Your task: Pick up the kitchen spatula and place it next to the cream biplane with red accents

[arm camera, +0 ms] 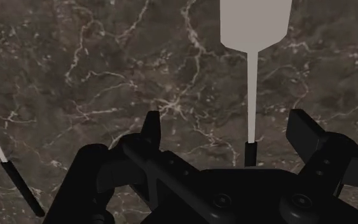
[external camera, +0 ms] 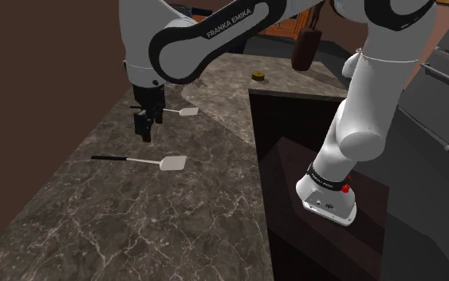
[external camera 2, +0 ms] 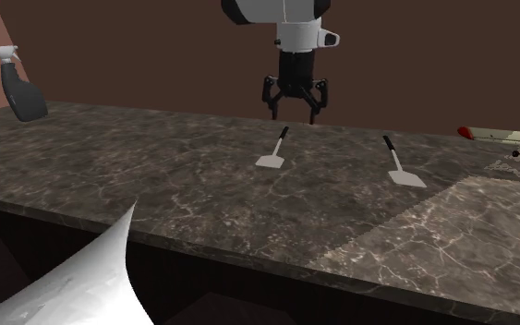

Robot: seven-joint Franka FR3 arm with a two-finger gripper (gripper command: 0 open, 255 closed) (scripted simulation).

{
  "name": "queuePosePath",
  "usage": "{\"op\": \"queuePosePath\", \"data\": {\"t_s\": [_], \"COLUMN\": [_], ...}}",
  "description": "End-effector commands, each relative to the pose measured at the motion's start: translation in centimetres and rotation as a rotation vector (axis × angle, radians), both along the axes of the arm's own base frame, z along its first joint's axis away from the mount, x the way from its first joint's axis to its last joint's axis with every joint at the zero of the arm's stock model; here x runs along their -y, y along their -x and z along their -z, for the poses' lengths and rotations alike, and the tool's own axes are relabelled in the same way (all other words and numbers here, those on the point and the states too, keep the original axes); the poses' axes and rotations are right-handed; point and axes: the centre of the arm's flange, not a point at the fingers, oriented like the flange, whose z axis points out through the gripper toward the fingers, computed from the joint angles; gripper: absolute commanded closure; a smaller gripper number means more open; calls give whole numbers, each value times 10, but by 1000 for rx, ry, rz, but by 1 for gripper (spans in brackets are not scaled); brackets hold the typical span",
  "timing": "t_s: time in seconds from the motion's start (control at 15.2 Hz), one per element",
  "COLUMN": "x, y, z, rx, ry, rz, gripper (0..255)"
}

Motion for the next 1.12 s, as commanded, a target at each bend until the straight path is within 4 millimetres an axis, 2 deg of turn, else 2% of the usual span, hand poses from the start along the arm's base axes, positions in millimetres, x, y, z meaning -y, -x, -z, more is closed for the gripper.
{"op": "queuePosePath", "data": {"t_s": [0.0,0.2,0.26,0.73,1.06], "x": [-24,-58,-61,-62,-62], "y": [-7,-13,-14,-16,-16], "z": [16,36,38,78,78], "rx": [1,1,1,1,1], "ry": [2,6,6,6,6], "rz": [-29,-72,-76,-76,-76], "gripper": [0,0,0,0,0]}}
